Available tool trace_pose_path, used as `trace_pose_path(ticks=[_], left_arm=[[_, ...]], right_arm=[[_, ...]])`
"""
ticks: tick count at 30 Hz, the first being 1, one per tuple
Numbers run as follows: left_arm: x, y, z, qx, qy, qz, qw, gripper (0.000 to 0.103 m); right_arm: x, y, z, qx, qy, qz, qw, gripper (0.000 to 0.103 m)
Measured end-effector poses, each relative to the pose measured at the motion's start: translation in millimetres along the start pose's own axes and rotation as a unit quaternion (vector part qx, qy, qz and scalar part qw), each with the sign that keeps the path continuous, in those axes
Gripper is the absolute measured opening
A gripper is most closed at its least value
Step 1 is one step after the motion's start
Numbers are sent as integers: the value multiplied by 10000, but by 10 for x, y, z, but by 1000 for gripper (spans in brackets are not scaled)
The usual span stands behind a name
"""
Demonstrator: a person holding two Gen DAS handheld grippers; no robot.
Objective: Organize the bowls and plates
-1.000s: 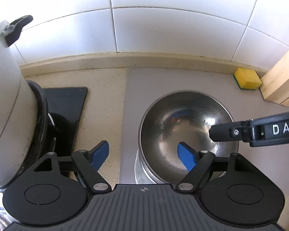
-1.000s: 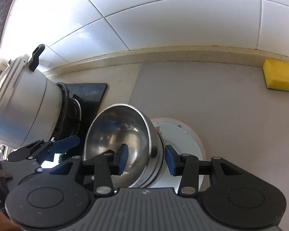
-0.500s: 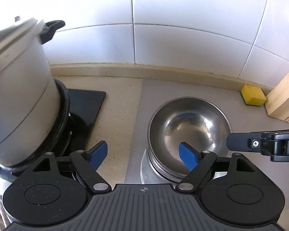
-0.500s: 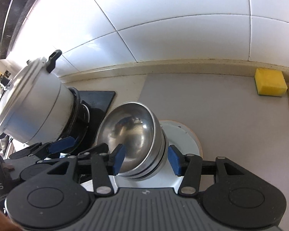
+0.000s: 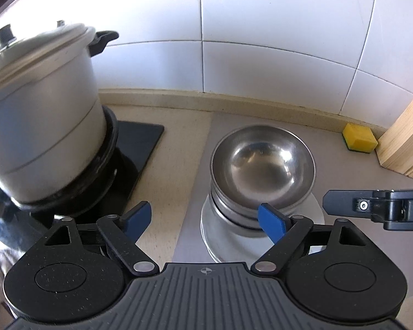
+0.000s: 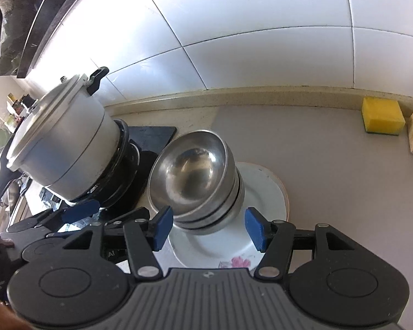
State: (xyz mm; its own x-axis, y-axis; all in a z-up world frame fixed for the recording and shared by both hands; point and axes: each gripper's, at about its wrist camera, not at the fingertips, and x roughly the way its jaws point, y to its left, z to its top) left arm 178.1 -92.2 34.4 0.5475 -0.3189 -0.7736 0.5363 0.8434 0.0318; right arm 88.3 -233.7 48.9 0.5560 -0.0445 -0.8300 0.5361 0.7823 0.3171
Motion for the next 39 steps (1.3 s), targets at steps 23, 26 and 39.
trace_pose_path(ticks=[23,26,39], left_arm=[[-304,-194,-581,-336,-158,274,9989,87],[-332,-171,-661,-500,-217,341,9979,88],[-390,-171,-908,-1071,-324,403,9929,91]], right_arm=[[-299,-48,-574,-581,-387,-26,9976,44],[-351,-24,-704,-832,-567,-132,9948,47],[-308,-115,-893,-1014,-780,-301,9913,47]])
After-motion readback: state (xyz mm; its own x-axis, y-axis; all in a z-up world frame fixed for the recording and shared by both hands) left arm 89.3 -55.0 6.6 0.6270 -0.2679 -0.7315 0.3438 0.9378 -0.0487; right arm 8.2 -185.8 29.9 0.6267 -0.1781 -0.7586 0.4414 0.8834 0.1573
